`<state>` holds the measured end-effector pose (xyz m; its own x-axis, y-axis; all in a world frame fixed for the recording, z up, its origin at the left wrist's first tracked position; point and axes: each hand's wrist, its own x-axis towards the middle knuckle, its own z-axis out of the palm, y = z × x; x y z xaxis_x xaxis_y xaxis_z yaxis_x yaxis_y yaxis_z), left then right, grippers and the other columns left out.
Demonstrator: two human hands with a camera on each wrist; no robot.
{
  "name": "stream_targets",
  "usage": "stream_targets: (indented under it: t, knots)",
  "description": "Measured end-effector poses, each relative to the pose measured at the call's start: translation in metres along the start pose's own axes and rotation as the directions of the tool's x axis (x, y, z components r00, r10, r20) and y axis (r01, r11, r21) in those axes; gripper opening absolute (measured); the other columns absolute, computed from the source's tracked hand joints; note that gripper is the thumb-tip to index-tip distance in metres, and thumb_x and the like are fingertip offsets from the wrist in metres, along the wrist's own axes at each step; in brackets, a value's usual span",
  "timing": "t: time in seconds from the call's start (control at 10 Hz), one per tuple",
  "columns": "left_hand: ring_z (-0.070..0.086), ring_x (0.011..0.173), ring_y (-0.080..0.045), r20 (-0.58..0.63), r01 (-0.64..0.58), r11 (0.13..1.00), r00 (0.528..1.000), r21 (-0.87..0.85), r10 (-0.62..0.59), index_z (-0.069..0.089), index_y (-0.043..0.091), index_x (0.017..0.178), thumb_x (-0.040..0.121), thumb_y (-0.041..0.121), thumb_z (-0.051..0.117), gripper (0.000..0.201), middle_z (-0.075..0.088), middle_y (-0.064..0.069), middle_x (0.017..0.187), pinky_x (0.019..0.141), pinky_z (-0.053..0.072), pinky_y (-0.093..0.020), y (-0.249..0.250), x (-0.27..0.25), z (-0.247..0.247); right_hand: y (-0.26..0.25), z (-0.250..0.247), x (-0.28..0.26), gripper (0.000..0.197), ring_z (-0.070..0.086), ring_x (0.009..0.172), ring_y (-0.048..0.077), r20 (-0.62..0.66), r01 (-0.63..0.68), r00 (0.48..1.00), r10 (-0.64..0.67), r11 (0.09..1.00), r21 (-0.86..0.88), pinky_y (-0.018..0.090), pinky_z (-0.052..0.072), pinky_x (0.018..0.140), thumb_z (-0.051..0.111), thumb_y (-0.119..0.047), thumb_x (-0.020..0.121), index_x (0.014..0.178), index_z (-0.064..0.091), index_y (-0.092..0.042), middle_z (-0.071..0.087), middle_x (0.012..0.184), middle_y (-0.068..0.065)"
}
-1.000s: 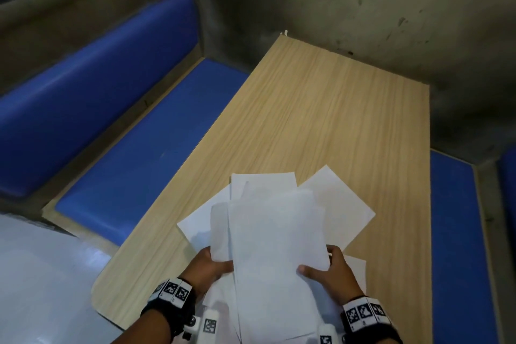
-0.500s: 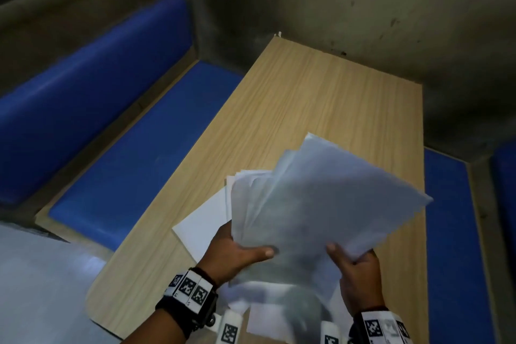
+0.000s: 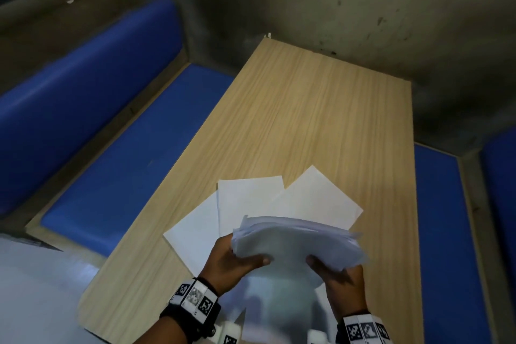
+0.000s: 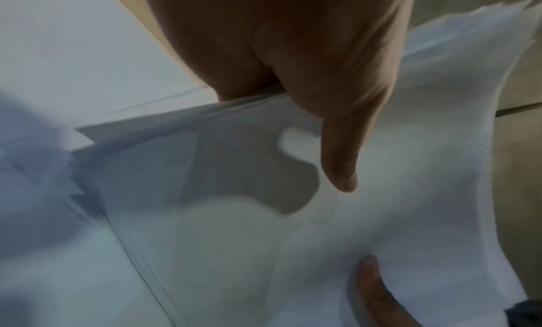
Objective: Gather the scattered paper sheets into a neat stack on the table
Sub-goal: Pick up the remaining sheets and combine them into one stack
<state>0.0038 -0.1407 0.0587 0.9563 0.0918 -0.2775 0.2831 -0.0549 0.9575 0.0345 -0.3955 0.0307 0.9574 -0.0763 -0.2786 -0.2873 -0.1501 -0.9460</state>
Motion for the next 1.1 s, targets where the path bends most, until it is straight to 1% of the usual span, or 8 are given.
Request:
stream_targets:
  t: [0.1,0.2,0.3,0.4,0.5,0.8,1.0,1.1]
  knots:
    - [0.072,0.102,-0.011,0.013,0.061,0.998,0.998,-0.025,-0.061,0.074,0.027,0.112,0.064,0.031,0.092,0.052,0.078,0.007,0.107,0.089,0.057,-0.031,-0.005,0.0,0.0,-0.003,0.004,-0.004,0.035,0.069,0.097,0.015,0.017,-0.083,0.996,0.085,0.993,-0.085,0.042,0.052,0.093,0.083,-0.018,0.073,0.101,0.065,-0.03,0.076,0.094,-0.008]
    - [0.073,0.099,-0.008,0.017,0.156,0.988,0.988,0.001,-0.156,0.071,0.033,0.105,0.069,0.035,0.089,0.04,0.078,0.017,0.1,0.086,0.058,-0.026,-0.013,-0.002,0.004,0.002,0.009,-0.006,0.05,0.068,0.09,0.015,-0.039,-0.225,0.974,0.222,0.963,-0.148,0.032,0.054,0.082,0.083,-0.051,0.051,0.091,0.063,-0.027,0.071,0.097,-0.001]
    - [0.075,0.082,-0.008,-0.071,0.207,0.978,0.975,-0.032,-0.209,0.072,0.031,0.085,0.077,0.028,0.083,0.014,0.078,0.02,0.082,0.068,0.057,-0.017,-0.014,-0.002,0.002,-0.019,0.017,0.001,0.044,0.063,0.075,0.004,0.018,-0.29,0.939,0.343,0.82,-0.493,0.019,0.05,0.074,0.079,-0.048,0.07,0.098,0.062,-0.019,0.071,0.108,-0.001]
    - [0.074,0.076,-0.002,-0.18,0.146,0.989,0.973,-0.024,-0.148,0.075,0.028,0.076,0.078,0.023,0.083,0.009,0.079,0.014,0.079,0.069,0.057,-0.022,-0.008,0.0,-0.009,-0.035,0.017,0.016,0.022,0.065,0.07,0.002,0.054,-0.089,0.994,0.095,0.992,-0.092,0.025,0.05,0.071,0.063,-0.027,0.092,0.099,0.063,-0.006,0.074,0.089,-0.006]
    - [0.073,0.068,0.003,-0.303,0.145,0.977,0.935,-0.157,-0.187,0.076,0.019,0.077,0.078,0.01,0.082,0.011,0.079,0.013,0.071,0.061,0.055,-0.011,-0.006,0.0,-0.031,-0.036,0.009,0.035,0.039,0.063,0.08,0.021,-0.068,-0.174,0.978,0.197,0.952,0.252,0.037,0.05,0.07,0.047,-0.04,0.098,0.101,0.064,-0.005,0.07,0.088,0.009]
    - [0.074,0.082,-0.006,-0.443,0.157,0.969,0.867,-0.191,-0.228,0.069,0.011,0.102,0.082,0.0,0.075,0.023,0.08,0.011,0.084,0.068,0.056,-0.017,-0.024,-0.029,-0.1,0.011,0.028,0.097,0.099,0.055,0.116,0.043,-0.477,-0.702,0.702,0.528,0.627,-0.338,0.048,0.05,0.09,0.081,-0.061,0.061,0.128,0.043,0.003,0.05,0.132,0.027]
    - [0.068,0.093,-0.014,-0.428,0.191,0.958,0.863,-0.213,-0.268,0.067,0.019,0.101,0.083,0.001,0.074,0.027,0.079,0.01,0.091,0.077,0.051,-0.029,-0.032,-0.047,-0.105,0.032,0.036,0.102,0.086,0.025,0.142,0.041,-0.446,-0.695,0.716,0.536,0.608,-0.385,0.05,0.023,0.118,0.07,-0.023,0.085,0.151,0.019,0.0,0.024,0.154,0.027]
    - [0.065,0.094,-0.014,-0.447,0.207,0.948,0.843,-0.242,-0.298,0.063,0.016,0.11,0.083,0.002,0.074,0.033,0.072,0.006,0.1,0.085,0.048,-0.033,-0.034,-0.049,-0.103,0.026,0.03,0.094,0.039,0.057,0.102,0.026,-0.334,-0.579,0.815,0.474,0.678,-0.452,0.03,0.042,0.099,0.056,-0.018,0.092,0.131,0.056,-0.02,0.061,0.101,0.009]
